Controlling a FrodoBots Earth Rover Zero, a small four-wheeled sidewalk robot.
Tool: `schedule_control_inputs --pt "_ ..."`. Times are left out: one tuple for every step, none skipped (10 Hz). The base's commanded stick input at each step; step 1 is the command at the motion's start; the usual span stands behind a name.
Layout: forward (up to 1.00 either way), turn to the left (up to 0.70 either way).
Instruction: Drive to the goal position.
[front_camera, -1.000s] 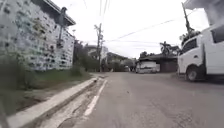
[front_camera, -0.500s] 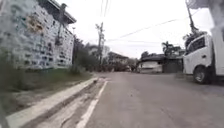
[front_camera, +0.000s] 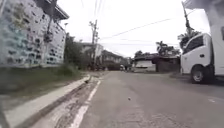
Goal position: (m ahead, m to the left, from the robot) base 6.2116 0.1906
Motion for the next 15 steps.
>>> schedule_control_inputs --pt "0.70 0.00" --pt "0.70 0.00" --pt "0.70 0.00" --pt "0.70 0.00" --pt "0.70 0.00" --pt "0.70 0.00" --pt "0.70 0.00" --pt "0.70 0.00" --pt "0.70 0.00" --pt "0.70 0.00" --pt "0.70 0.00" --pt "0.70 0.00" --pt "0.70 0.00" --pt "0.70 0.00" --pt "0.70 0.00"
